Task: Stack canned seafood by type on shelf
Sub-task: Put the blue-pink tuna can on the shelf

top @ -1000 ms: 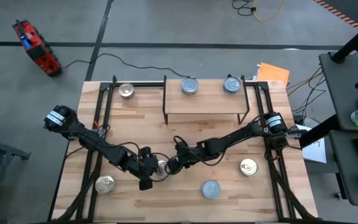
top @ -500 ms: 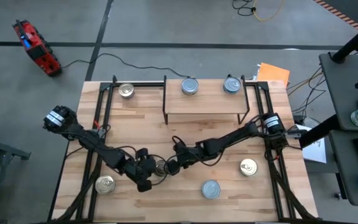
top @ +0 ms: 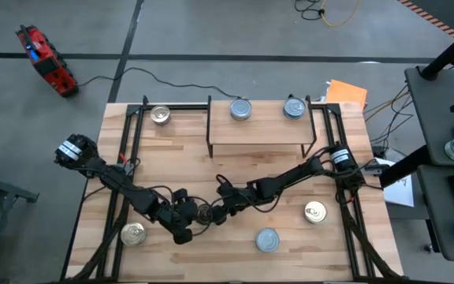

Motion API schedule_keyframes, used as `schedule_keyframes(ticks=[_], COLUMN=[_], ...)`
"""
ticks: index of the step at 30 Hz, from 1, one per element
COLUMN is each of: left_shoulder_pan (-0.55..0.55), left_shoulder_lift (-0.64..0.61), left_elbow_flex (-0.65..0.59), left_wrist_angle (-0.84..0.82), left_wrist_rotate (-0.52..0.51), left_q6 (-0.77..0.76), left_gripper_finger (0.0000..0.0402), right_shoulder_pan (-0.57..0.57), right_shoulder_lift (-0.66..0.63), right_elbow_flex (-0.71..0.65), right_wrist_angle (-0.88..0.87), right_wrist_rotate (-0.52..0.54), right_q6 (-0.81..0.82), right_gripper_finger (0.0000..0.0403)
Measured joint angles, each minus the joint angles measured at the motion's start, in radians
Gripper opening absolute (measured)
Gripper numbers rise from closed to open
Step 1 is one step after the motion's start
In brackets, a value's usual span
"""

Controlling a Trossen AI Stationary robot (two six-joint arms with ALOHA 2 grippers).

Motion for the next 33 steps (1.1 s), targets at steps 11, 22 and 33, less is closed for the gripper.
schedule_keyframes(ticks=[11, 22, 33], left_shoulder_pan=[-0.02, -0.021, -0.021], left_shoulder_lift=[0.003, 0.006, 0.004], left_elbow_flex=[-0.021, -0.024, -0.034], left_wrist_angle=[0.033, 0.034, 0.041], left_wrist_rotate=[-0.006, -0.004, -0.011], left_q6=[-0.044, -0.044, -0.054], left_gripper_finger=[0.0, 0.0, 0.0], right_shoulder_pan=[0.0, 0.0, 0.0], right_shoulder_lift=[0.001, 0.002, 0.001], right_elbow_flex=[0.0, 0.001, 0.035], right_wrist_angle=[0.006, 0.01, 0.002], right_wrist_rotate=[0.0, 0.019, 0.135], right_q6=[0.003, -0.143, -0.665], right_gripper_finger=[0.032, 0.0311, 0.0333])
